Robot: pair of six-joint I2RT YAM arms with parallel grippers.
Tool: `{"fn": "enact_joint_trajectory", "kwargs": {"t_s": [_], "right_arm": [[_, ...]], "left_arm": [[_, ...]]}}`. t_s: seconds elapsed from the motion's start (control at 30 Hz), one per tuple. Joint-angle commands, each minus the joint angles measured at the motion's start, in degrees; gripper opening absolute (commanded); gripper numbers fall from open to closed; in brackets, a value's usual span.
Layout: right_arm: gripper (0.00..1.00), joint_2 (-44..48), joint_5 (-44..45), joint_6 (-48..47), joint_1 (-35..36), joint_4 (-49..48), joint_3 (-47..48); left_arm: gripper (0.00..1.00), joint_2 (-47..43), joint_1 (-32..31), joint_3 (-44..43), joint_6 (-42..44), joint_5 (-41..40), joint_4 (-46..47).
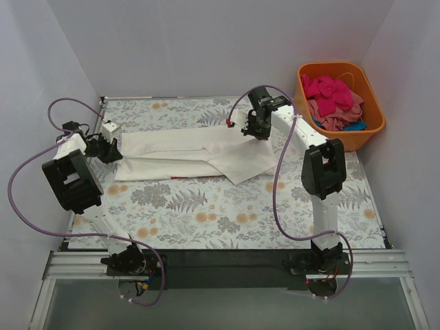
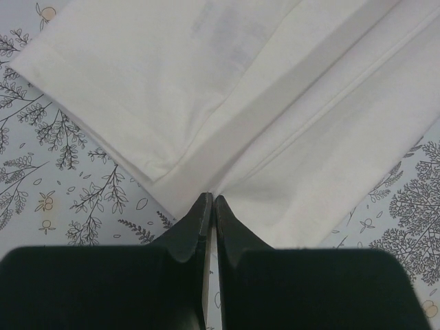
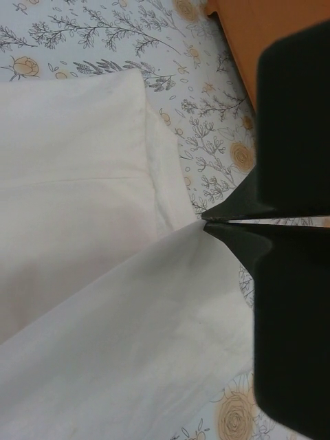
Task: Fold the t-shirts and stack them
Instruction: Fold the tshirt
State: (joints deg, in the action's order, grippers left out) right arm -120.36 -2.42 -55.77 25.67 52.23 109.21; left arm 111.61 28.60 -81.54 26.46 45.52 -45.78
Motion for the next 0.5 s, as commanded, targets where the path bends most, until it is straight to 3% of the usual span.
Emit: {"fn": "enact_joint_trajectory", "kwargs": {"t_s": [0.0,0.47], "right_arm": [[0.01,-1.46,1.18,-4.08,-0.62,0.51,3.73],[0.01,-7.78,1.54,-4.26,-0.71,0.33,8.21]], "left_arm": [[0.0,-0.26,-0.3,-2.13,-1.23,-0.43,2.89],[0.0,2.73,-0.74,-1.78,-1.94,-2.1,4.47]]}}
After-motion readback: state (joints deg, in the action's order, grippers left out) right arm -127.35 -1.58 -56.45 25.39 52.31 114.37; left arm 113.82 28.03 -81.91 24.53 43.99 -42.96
